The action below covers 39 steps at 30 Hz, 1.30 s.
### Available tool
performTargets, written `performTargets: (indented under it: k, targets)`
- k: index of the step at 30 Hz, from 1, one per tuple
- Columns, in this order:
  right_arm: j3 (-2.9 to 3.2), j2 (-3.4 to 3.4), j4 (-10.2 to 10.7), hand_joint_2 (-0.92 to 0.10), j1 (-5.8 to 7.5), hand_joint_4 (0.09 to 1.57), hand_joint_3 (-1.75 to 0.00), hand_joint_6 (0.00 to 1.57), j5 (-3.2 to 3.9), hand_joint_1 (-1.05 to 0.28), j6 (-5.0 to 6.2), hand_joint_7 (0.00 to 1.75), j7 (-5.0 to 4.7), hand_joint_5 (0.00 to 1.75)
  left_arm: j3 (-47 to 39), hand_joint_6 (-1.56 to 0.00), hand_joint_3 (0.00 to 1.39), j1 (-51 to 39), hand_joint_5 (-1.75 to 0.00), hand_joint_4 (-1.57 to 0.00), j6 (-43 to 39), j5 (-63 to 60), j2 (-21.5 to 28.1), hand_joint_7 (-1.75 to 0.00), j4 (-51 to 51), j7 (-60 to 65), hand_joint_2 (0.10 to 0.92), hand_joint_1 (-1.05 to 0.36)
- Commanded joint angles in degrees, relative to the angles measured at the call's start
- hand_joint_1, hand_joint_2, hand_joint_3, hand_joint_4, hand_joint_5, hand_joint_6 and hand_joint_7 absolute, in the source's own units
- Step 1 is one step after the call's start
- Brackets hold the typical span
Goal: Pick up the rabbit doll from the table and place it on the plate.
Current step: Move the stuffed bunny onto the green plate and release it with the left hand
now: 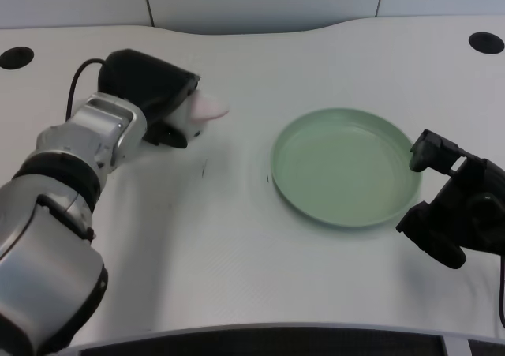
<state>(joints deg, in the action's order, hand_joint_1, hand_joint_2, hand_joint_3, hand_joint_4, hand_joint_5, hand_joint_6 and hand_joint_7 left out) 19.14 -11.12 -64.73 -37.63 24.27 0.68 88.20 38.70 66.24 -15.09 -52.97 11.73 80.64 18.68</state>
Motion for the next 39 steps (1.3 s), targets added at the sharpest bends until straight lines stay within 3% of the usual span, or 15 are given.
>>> performTargets:
  k: [1,2,3,6,10,13,15,19,23,25,28,34,36,39]
  targets:
    - [-0.3,-0.91,-0.2,-0.88,0.01,1.17,-0.01,0.97,-0.06,-0.62,-1.25,1.53,-0.11,1.75,-1.3,-0.58,0.26,3.6,-1.74,-0.79,-1.3,1.1,1.0,-1.72,-0.5,1.4,0.921,-0.42]
    - [-0.3,-0.93,-0.3,-0.88,-0.08,1.17,-0.01,0.97,-0.1,-0.62,-1.32,1.52,-0.05,1.75,-1.3,-0.58,0.26,4.3,-1.75,-0.79,-1.4,1.1,0.8,-1.71,-0.5,1.6,0.921,-0.42]
    - [-0.29,-0.94,-0.4,-0.88,-0.13,1.16,-0.01,0.96,-0.13,-0.61,-1.34,1.49,-0.03,1.75,-1.3,-0.64,0.28,4.7,-1.69,-0.78,-1.5,1.0,0.8,-1.58,-0.5,1.9,0.921,-0.43]
    - [-0.05,-0.6,-0.5,-0.9,-0.03,1.15,-0.02,0.95,-0.06,-0.59,-0.25,1.46,0.15,1.75,-2.4,-0.69,0.29,7.1,-1.68,-0.77,-2.5,2.3,-1.1,-1.45,-0.8,2.3,0.921,-0.43]
    - [-0.04,-0.25,-0.5,-0.9,0.07,1.13,-0.01,0.96,0.02,-0.57,-0.65,1.38,-0.3,1.75,-3.0,-0.76,0.29,8.5,-1.59,-0.81,-4.1,3.0,-3.8,-1.25,-1.1,3.1,0.921,-0.43]
    - [-0.08,0.07,-0.4,-0.89,0.09,1.14,-0.01,0.98,0.02,-0.6,-0.83,1.36,-0.78,1.75,-3.1,-0.75,0.31,9.1,-1.65,-0.8,-5.0,3.3,-6.0,-1.32,-1.2,3.7,0.921,-0.44]
    - [-0.22,0.32,0.0,-0.89,0.11,1.14,0.0,0.99,-0.07,-0.6,-0.68,1.36,-1.33,1.75,-3.2,-0.69,0.31,9.5,-1.73,-0.79,-5.5,3.5,-7.5,-1.49,-1.2,3.9,0.921,-0.45]
    - [-0.27,0.73,0.2,-0.88,-0.25,1.14,0.0,0.96,0.1,-0.58,-0.96,1.4,-1.28,1.75,-3.3,-0.66,0.3,9.8,-1.75,-0.82,-7.0,4.1,-10.4,-1.59,-1.3,4.3,0.921,-0.45]
    - [-0.41,0.75,0.5,-0.88,-0.13,1.13,-0.01,1.01,-0.02,-0.58,-1.52,1.25,-1.78,1.75,-2.5,-0.66,0.32,9.5,-1.75,-0.86,-7.6,3.7,-13.1,-1.66,-1.3,4.7,0.921,-0.47]
    - [-0.58,0.72,0.8,-0.88,-0.04,1.13,-0.01,1.01,-0.01,-0.58,-2.07,1.22,-1.56,1.75,-2.5,-0.67,0.31,8.6,-1.75,-0.88,-8.0,4.0,-14.1,-1.66,-1.3,4.6,0.921,-0.48]
    - [-0.7,0.88,1.6,-0.89,0.31,1.12,-0.01,1.01,0.08,-0.56,-1.75,1.25,-1.56,1.75,-2.4,-0.66,0.33,7.2,-1.75,-0.89,-8.1,4.0,-15.3,-1.73,-1.2,4.4,0.921,-0.49]
    - [-0.71,1.4,2.1,-0.89,0.32,1.12,-0.01,1.0,0.27,-0.57,-0.93,1.27,-1.34,1.75,-2.2,-0.64,0.39,3.5,-1.75,-0.84,-8.2,4.1,-17.0,-1.69,-1.0,3.6,0.921,-0.51]
    - [-0.89,1.52,2.2,-0.89,0.25,1.12,-0.01,0.99,0.17,-0.56,-1.25,1.27,-1.34,1.75,-2.0,-0.68,0.4,2.0,-1.75,-0.83,-8.5,4.0,-17.4,-1.58,-1.0,3.8,0.921,-0.51]
    - [-1.07,1.85,2.8,-0.88,0.5,1.11,-0.01,1.0,0.25,-0.57,-1.67,1.25,-1.7,1.75,-1.5,-0.67,0.43,0.2,-1.75,-0.83,-8.3,3.9,-17.9,-1.57,-0.9,3.4,0.921,-0.52]
